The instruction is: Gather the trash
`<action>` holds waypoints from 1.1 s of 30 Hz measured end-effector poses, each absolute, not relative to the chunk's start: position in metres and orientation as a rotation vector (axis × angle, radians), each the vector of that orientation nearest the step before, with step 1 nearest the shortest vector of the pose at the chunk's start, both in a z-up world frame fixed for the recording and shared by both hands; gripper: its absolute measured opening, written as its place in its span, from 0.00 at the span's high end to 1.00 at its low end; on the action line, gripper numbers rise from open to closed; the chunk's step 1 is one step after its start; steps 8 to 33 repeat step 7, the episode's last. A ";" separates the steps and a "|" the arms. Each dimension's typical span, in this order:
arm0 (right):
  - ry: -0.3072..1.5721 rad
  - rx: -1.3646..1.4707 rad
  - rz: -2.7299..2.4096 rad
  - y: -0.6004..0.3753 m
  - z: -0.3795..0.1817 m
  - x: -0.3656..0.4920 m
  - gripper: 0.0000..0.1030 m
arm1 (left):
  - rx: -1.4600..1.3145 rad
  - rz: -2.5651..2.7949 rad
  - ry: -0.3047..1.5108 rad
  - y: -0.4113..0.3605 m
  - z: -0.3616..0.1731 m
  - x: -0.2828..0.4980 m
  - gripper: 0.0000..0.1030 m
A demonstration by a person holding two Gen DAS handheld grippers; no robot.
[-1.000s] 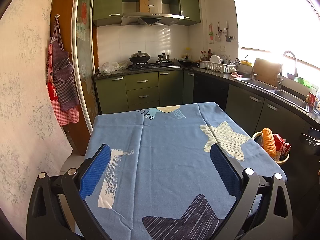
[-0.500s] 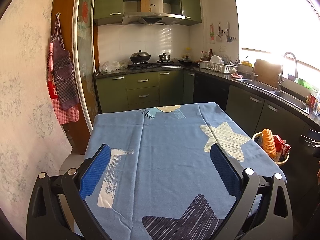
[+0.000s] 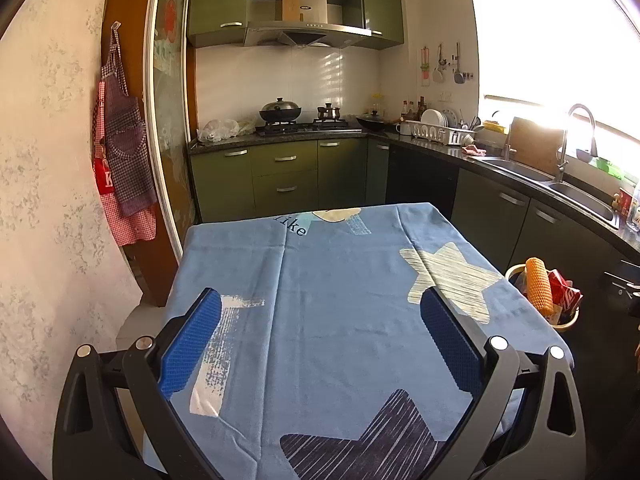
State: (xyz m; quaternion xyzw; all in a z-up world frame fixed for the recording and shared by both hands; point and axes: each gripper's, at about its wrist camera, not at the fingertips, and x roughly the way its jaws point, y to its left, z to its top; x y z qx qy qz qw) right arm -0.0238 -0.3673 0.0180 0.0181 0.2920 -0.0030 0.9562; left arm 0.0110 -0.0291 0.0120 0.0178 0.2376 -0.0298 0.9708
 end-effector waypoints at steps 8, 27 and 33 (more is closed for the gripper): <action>0.596 0.023 -0.004 -0.363 0.014 -0.012 0.06 | 0.025 -0.038 0.530 -0.016 0.006 0.035 0.05; 0.596 0.023 -0.004 -0.363 0.014 -0.012 0.06 | 0.025 -0.038 0.530 -0.016 0.006 0.035 0.05; 0.596 0.023 -0.004 -0.363 0.014 -0.012 0.06 | 0.025 -0.038 0.530 -0.016 0.006 0.035 0.05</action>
